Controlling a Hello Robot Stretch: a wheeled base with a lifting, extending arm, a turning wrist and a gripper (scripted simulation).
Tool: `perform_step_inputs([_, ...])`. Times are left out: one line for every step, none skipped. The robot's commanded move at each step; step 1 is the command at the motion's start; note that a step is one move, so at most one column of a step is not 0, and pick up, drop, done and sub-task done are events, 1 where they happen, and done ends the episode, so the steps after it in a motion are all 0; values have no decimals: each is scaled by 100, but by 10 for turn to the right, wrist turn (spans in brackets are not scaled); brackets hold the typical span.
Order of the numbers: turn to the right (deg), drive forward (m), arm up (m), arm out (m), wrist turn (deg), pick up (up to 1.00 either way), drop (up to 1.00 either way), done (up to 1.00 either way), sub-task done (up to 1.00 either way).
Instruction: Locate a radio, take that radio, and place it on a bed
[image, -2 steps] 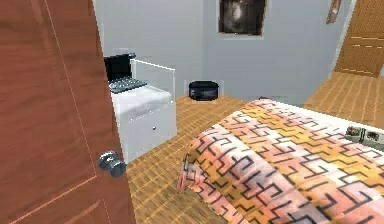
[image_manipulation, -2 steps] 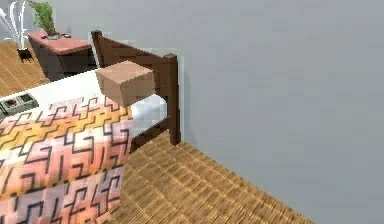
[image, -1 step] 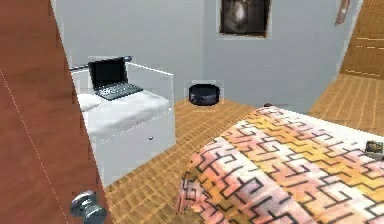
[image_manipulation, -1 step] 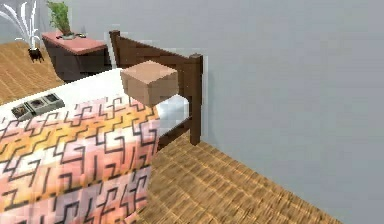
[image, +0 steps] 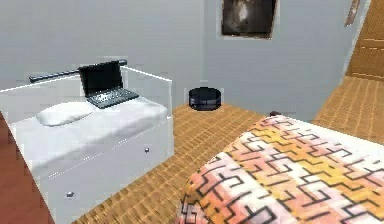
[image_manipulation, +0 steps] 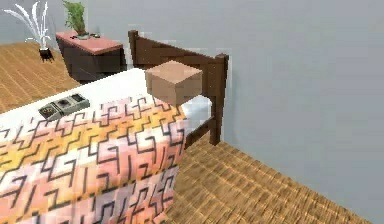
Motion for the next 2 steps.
perform_step_inputs([60, 0, 0, 0, 0, 0, 0, 0, 0])
perform_step_inputs([0, 50, 0, 0, 0, 0, 0, 0, 0])
